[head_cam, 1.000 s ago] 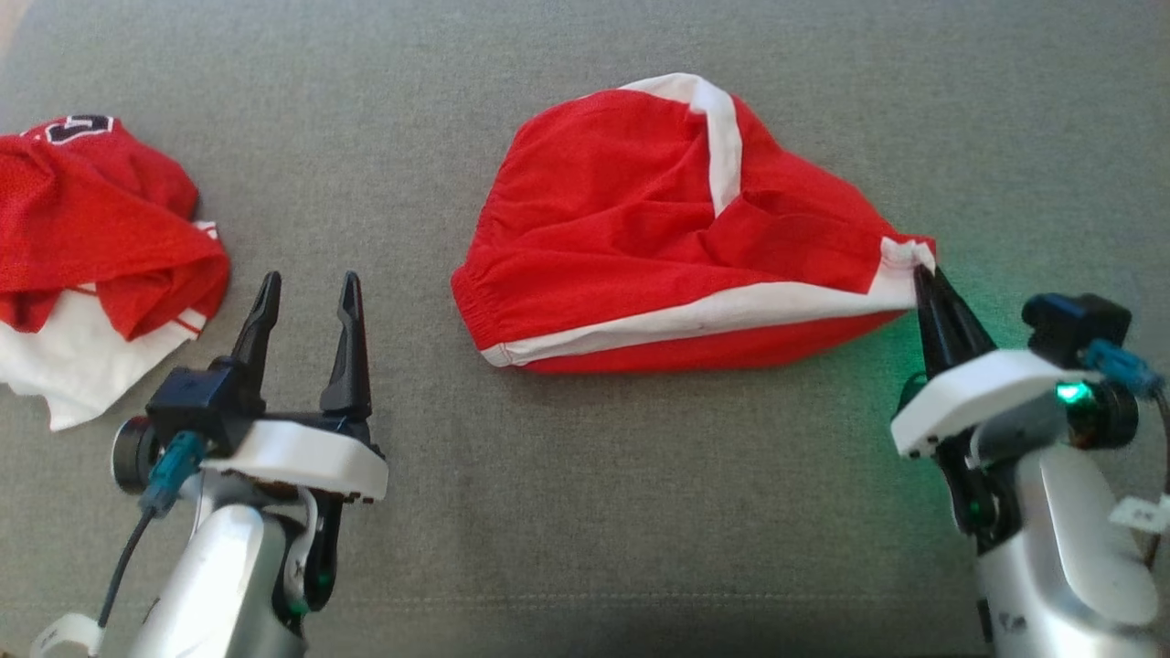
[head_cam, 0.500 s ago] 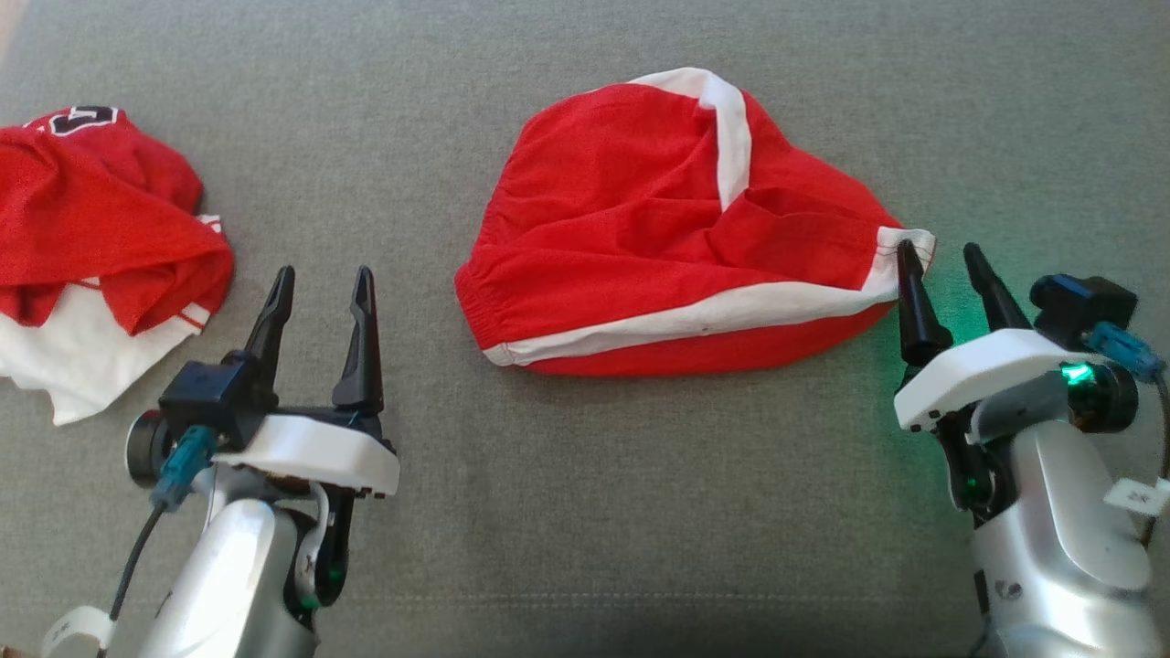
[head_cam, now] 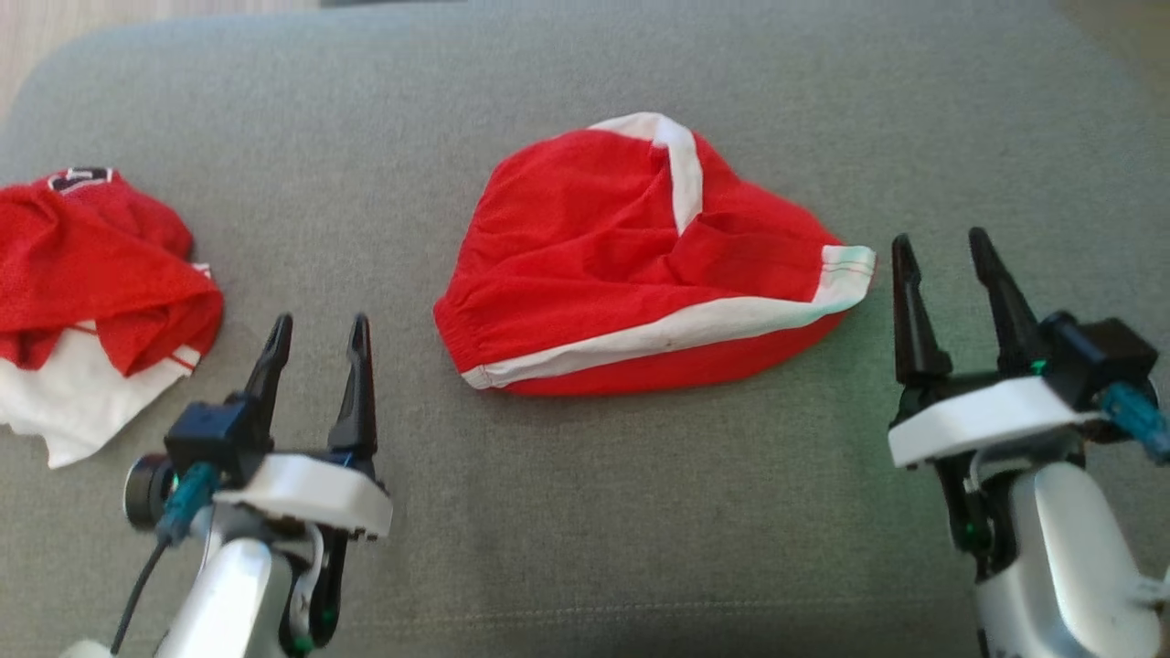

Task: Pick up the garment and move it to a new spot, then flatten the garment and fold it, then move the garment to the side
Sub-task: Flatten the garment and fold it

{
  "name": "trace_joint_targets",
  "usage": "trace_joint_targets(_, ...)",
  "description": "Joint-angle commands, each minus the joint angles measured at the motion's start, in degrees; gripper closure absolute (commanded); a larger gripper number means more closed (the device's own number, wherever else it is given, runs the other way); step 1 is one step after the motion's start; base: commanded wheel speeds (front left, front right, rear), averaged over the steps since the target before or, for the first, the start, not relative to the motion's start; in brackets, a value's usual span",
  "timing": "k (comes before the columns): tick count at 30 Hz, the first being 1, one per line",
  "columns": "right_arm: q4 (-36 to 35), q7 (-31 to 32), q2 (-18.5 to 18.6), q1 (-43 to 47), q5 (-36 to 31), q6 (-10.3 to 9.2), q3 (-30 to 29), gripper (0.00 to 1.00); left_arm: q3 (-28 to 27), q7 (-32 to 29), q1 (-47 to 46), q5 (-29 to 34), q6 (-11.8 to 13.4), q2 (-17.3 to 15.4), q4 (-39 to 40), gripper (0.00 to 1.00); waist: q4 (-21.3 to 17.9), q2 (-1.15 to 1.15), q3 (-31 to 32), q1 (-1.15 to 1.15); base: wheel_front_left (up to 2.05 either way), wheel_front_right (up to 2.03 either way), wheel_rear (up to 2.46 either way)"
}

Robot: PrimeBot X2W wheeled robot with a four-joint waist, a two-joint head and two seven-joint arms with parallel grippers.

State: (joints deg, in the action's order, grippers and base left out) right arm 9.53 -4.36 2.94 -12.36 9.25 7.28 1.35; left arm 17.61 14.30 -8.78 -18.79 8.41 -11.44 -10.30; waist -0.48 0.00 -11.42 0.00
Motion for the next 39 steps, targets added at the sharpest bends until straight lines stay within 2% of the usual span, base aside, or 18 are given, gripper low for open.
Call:
trace_joint_targets(1, -2.9, 0.0, -0.1, 0.4, -0.5, 0.21, 1.7, 0.00, -2.3, 0.6, -0.8, -0.2, 0.1, -1.5, 1.6, 0.00, -0.6, 0.00, 1.1, 0.00, 0.00, 0.00, 0.00)
trace_joint_targets(11, -8.8, 2.6, -0.1, 6.6, -0.6, 0.21, 4.2, 0.00, -1.8, -0.9, 2.8, -0.8, 0.9, -2.2, 2.8, 0.00, -1.5, 0.00, 3.8, 0.00, 0.00, 0.00, 0.00)
trace_joint_targets(24, -10.5, 3.6, -0.1, 7.9, 0.4, 0.21, 4.6, 0.00, -0.8, -2.2, 3.4, -0.9, 1.1, -2.8, 4.5, 0.00, -1.8, 0.00, 3.7, 0.00, 0.00, 0.00, 0.00)
trace_joint_targets(35, -9.9, 3.5, -0.1, 6.6, 0.8, 0.21, 5.6, 0.00, 4.8, -12.1, 0.4, -6.2, -6.1, -0.9, 0.0, 0.00, -3.1, 0.00, 1.7, 0.00, 0.00, 0.00, 0.00)
trace_joint_targets(39, -10.0, 3.3, -0.1, 6.3, 1.0, 0.21, 5.9, 0.00, 5.2, -12.9, -1.0, -7.2, -7.2, -0.5, -1.8, 0.00, -3.8, 0.00, 0.8, 0.00, 0.00, 0.00, 0.00)
